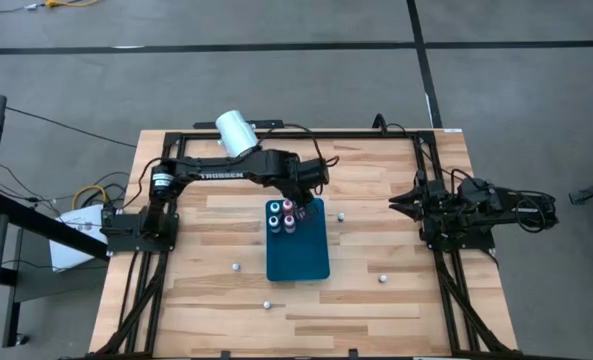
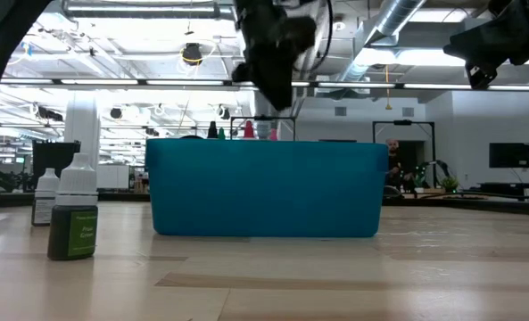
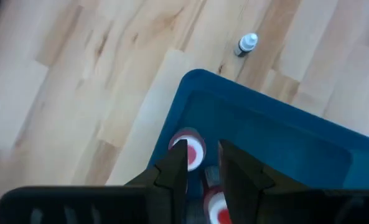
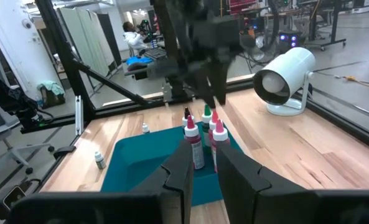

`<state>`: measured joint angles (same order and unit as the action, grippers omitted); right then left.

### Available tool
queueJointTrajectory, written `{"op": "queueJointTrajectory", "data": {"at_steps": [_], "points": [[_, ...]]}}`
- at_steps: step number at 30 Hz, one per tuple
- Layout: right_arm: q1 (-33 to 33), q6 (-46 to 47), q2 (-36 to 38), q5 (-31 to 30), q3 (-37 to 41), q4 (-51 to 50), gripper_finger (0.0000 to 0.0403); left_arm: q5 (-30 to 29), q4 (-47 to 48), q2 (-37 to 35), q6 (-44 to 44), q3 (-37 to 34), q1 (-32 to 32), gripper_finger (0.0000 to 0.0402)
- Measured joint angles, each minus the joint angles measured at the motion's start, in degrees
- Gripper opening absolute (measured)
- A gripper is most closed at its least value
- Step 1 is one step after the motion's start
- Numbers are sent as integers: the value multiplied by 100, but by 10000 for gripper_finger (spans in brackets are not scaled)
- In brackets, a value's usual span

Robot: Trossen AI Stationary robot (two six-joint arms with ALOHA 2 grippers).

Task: Pick & Place food coloring
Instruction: Put the middle left small black food coloring bottle into the blue bin

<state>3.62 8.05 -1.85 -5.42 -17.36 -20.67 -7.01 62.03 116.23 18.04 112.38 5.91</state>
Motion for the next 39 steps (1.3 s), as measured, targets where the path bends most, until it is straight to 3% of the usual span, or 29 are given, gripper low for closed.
{"op": "queueJointTrajectory", "data": {"at_steps": [4, 7, 10, 12, 17, 26, 33, 39], "points": [[-1, 0, -1, 1, 0, 0, 60, -125, 708, -18, -135, 795, -22, 81], [-2, 0, 0, 1, -1, 0, 60, -177, 1719, -15, -104, 1284, -113, 81], [-1, 0, -2, 1, 1, 0, 60, -593, 2811, -18, 212, 1525, -361, 80], [0, 0, -2, 1, -1, 0, 60, -842, 2818, -62, 410, 1449, -573, 80], [4, -4, -2, 4, -1, -24, 60, -675, 2844, -467, 963, 1222, -1040, 80], [4, -2, 0, 4, -1, -33, 60, -1044, 2803, -1547, 2886, 120, -1765, 80], [4, 0, 0, 4, -1, -31, 60, -1171, 2739, -2542, 4331, -1670, -2194, 80], [4, 76, 0, 1, -1, -4, 60, -834, 1527, -3291, 4903, -3247, -2376, 80]]}}
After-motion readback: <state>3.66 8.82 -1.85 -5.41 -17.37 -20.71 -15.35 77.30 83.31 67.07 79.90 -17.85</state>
